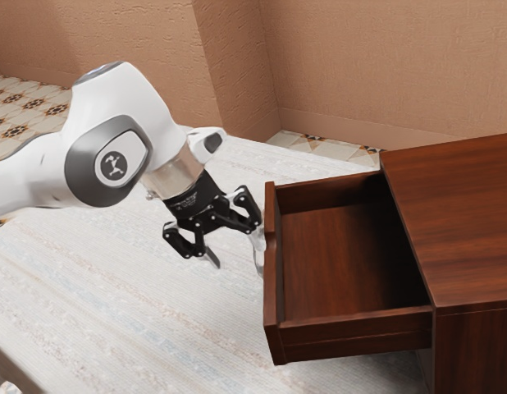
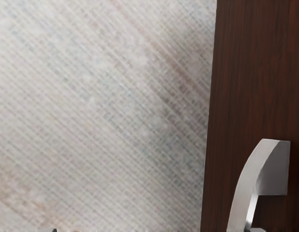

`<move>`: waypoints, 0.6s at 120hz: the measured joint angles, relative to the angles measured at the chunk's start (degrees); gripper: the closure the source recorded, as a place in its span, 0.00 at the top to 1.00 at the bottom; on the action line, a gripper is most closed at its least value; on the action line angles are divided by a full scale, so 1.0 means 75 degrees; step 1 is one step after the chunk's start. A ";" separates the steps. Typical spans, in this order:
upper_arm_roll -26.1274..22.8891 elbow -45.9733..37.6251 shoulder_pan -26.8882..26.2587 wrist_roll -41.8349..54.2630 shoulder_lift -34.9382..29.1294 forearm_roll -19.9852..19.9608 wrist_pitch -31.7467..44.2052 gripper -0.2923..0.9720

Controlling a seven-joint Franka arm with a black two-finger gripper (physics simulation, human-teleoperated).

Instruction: Pull the drawer handle with one arm to open the drawer

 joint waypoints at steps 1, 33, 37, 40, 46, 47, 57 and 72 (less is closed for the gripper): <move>0.0001 -0.0017 0.0007 0.0008 -0.0019 0.0000 -0.0003 0.61; 0.0014 -0.0162 0.0069 0.0191 -0.0411 0.0019 -0.0067 0.61; 0.0017 -0.0133 0.0075 0.0211 -0.0503 0.0019 -0.0072 0.61; 0.0019 -0.0091 0.0079 0.0224 -0.0554 0.0018 -0.0081 0.61; 0.0020 0.0041 0.0081 0.0248 -0.0654 0.0018 -0.0116 0.61; 0.0021 0.0064 0.0081 0.0251 -0.0673 0.0018 -0.0122 0.61; 0.0024 0.0403 0.0082 0.0276 -0.0784 0.0018 -0.0249 0.64; -0.0016 0.0832 0.0076 0.0266 -0.0825 0.0102 -0.0539 0.70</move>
